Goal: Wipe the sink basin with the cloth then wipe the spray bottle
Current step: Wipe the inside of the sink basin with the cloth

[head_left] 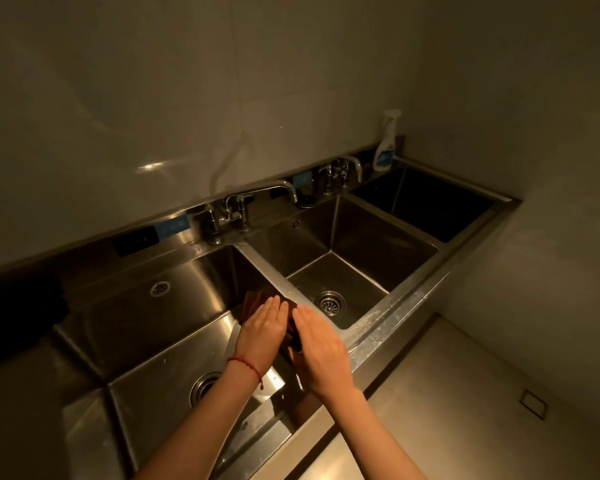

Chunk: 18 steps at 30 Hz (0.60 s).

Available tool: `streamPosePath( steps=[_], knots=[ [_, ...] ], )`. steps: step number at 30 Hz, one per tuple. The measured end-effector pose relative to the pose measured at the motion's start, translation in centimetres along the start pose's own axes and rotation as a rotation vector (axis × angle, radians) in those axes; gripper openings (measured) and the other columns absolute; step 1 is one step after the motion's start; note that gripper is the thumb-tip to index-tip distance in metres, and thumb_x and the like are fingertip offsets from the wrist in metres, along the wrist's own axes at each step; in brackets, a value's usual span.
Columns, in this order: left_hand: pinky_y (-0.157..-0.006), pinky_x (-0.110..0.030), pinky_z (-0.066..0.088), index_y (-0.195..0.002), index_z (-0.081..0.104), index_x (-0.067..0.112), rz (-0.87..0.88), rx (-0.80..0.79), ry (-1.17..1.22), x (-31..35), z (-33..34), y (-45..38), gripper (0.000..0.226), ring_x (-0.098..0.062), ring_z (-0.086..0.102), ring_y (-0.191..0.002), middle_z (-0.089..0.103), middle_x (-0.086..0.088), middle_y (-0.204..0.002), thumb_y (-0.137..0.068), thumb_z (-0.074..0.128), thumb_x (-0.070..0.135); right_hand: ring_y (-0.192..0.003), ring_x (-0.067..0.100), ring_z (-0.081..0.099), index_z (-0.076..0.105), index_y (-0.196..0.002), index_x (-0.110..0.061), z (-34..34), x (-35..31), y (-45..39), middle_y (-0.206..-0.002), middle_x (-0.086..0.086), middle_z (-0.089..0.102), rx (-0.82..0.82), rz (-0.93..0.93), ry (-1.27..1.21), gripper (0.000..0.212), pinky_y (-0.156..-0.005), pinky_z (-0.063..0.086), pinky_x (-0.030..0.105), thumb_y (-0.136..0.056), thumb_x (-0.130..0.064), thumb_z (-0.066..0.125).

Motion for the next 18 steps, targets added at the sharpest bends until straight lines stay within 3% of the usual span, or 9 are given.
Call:
streamPosePath(
  steps=[3, 7, 9, 10, 12, 14, 18],
  knots=[
    [-0.122, -0.029, 0.009, -0.153, 0.013, 0.005, 0.079, -0.003, -0.026, 0.9, 0.9, -2.0, 0.056, -0.022, 0.015, -0.149, 0.017, -0.014, -0.159, -0.102, 0.036, 0.010, -0.107, 0.023, 0.063, 0.062, -0.115, -0.005, 0.8, 1.5, -1.0, -0.115, 0.012, 0.067, -0.069, 0.043, 0.088, 0.062, -0.089, 0.052, 0.035, -0.061, -0.027, 0.083],
    [-0.119, -0.033, 0.023, -0.146, 0.031, -0.001, 0.143, 0.108, -0.036, 1.1, 1.2, -4.8, 0.051, -0.028, 0.032, -0.143, 0.033, -0.019, -0.152, -0.098, 0.045, 0.005, -0.101, 0.020, 0.066, 0.064, -0.111, -0.007, 2.4, 3.6, -3.0, -0.110, 0.010, 0.069, -0.115, 0.145, 0.140, 0.060, -0.082, 0.054, 0.031, -0.057, -0.023, 0.086],
    [-0.119, -0.033, 0.022, -0.146, 0.031, -0.002, 0.158, 0.064, -0.025, 1.0, 1.5, -5.9, 0.052, -0.029, 0.031, -0.143, 0.033, -0.021, -0.151, -0.097, 0.046, 0.003, -0.094, 0.016, 0.068, 0.067, -0.105, -0.010, 3.0, 4.6, -4.1, -0.103, 0.007, 0.072, -0.097, 0.165, 0.156, 0.057, -0.075, 0.056, 0.026, -0.053, -0.022, 0.088],
    [-0.116, -0.034, 0.029, -0.142, 0.039, -0.003, 0.175, 0.089, -0.046, 1.0, 1.3, -6.5, 0.054, -0.029, 0.039, -0.139, 0.042, -0.022, -0.146, -0.092, 0.057, 0.004, -0.090, 0.014, 0.069, 0.069, -0.101, -0.012, 3.2, 5.0, -4.6, -0.100, 0.005, 0.073, -0.094, 0.161, 0.169, 0.057, -0.072, 0.057, 0.024, -0.049, -0.022, 0.090],
    [-0.094, -0.031, 0.052, -0.114, 0.068, -0.002, 0.211, 0.098, -0.030, 0.6, 1.0, -7.4, 0.063, -0.024, 0.066, -0.111, 0.069, -0.019, -0.116, -0.057, 0.091, 0.010, -0.086, 0.012, 0.070, 0.072, -0.095, -0.012, 3.7, 5.8, -5.4, -0.095, 0.004, 0.074, -0.086, 0.143, 0.185, 0.056, -0.068, 0.056, 0.022, -0.044, -0.021, 0.091],
    [-0.075, -0.030, 0.061, -0.092, 0.077, 0.000, 0.269, 0.110, -0.001, 0.3, 1.3, -8.1, 0.069, -0.020, 0.075, -0.089, 0.077, -0.014, -0.094, -0.028, 0.099, 0.015, -0.086, 0.012, 0.070, 0.072, -0.094, -0.012, 4.4, 6.6, -6.1, -0.094, 0.003, 0.074, -0.075, 0.110, 0.190, 0.054, -0.069, 0.055, 0.021, -0.045, -0.020, 0.092],
    [-0.073, -0.033, 0.061, -0.093, 0.076, 0.000, 0.280, 0.128, 0.089, -0.9, 2.3, -9.4, 0.069, -0.022, 0.075, -0.089, 0.076, -0.014, -0.095, -0.030, 0.099, 0.013, -0.090, 0.011, 0.069, 0.073, -0.095, -0.011, 5.4, 7.7, -7.1, -0.097, 0.003, 0.074, -0.063, 0.058, 0.195, 0.051, -0.070, 0.057, 0.021, -0.048, -0.019, 0.091]
  ],
)
Point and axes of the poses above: each hand's wrist, its own y-axis away from the middle knuckle, its own z-axis out of the palm, x = y × z, the point moved 4 cm from there along -y, towards the middle knuckle
